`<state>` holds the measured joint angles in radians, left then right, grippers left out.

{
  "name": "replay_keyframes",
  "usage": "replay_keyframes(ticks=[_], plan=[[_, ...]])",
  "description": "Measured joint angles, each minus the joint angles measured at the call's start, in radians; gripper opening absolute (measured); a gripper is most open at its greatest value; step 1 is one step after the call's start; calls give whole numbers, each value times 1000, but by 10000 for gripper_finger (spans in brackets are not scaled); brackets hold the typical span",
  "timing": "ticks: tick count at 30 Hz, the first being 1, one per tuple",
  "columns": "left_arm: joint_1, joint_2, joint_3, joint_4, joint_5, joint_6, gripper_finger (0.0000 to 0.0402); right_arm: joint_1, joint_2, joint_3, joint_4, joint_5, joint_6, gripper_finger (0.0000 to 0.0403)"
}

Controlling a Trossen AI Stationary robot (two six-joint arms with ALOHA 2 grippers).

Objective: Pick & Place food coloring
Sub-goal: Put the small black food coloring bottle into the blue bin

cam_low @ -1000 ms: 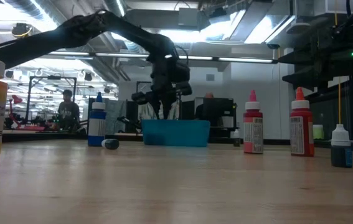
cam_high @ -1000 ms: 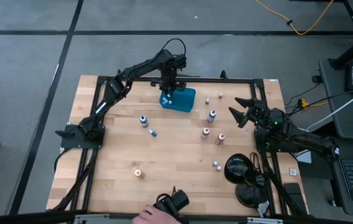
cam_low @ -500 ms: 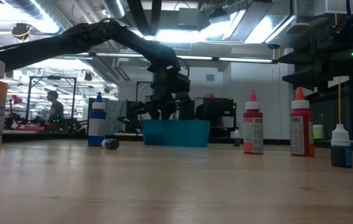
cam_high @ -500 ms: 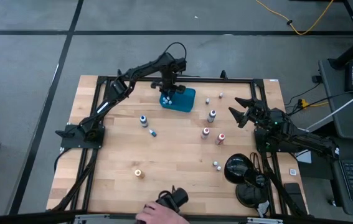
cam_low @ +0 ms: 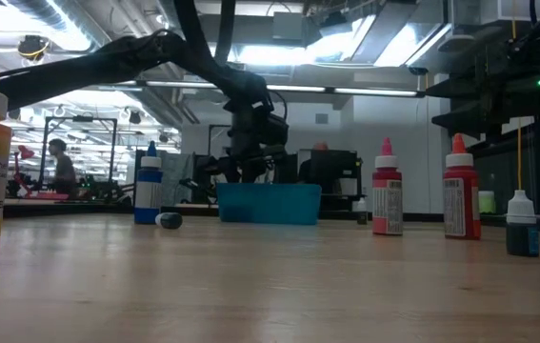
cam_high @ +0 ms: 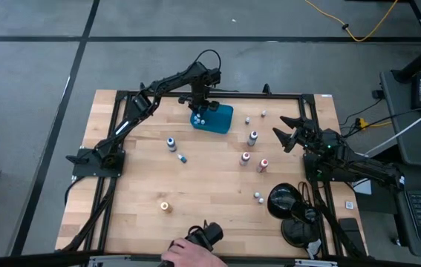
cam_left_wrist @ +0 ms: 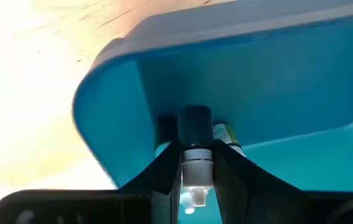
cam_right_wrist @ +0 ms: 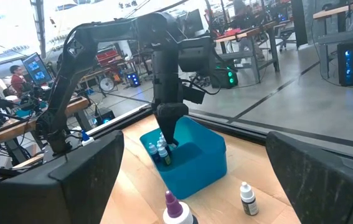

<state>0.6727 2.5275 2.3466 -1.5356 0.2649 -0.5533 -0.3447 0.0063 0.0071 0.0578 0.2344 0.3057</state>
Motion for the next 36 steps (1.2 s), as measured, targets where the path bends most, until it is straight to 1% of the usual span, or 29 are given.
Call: replay_keyframes(ticks=[13,15,24,32,36], plan=[[4,8,0,3,6,23,64,0,0,0,0,0,0,392],[4,8,0,4,7,29,71,0,0,0,0,0,0,392],[4,8,0,3,16,40,124,0,0,0,0,0,0,392],[4,8,0,2,19,43,136,0,0,0,0,0,0,392],[7,8,0,2,54,52,136,0,0,0,0,0,0,392]])
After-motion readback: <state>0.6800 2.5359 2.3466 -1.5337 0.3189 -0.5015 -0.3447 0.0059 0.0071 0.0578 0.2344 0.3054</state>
